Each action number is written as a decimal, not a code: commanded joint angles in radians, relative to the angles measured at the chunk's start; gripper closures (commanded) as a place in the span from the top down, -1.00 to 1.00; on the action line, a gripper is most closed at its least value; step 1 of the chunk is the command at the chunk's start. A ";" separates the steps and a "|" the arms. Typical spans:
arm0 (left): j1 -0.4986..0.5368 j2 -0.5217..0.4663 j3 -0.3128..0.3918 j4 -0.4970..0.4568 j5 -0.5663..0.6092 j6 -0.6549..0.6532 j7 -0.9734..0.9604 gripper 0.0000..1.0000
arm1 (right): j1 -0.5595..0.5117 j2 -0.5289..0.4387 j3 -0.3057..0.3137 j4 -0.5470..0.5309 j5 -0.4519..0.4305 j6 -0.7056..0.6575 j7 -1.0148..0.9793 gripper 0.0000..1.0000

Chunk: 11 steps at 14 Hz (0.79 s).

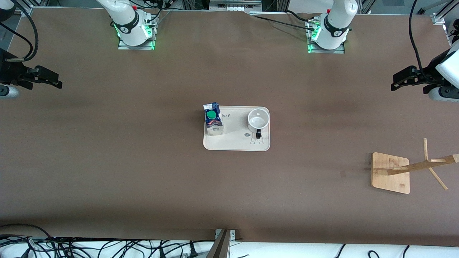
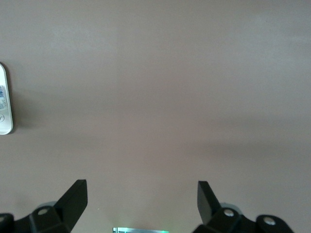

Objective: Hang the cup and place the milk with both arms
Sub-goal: 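Move the left gripper from rest toward the white mug on the tray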

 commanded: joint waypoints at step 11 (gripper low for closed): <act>-0.014 0.037 -0.008 0.038 0.013 -0.015 0.010 1.00 | 0.004 0.006 -0.002 0.023 0.003 -0.023 0.009 1.00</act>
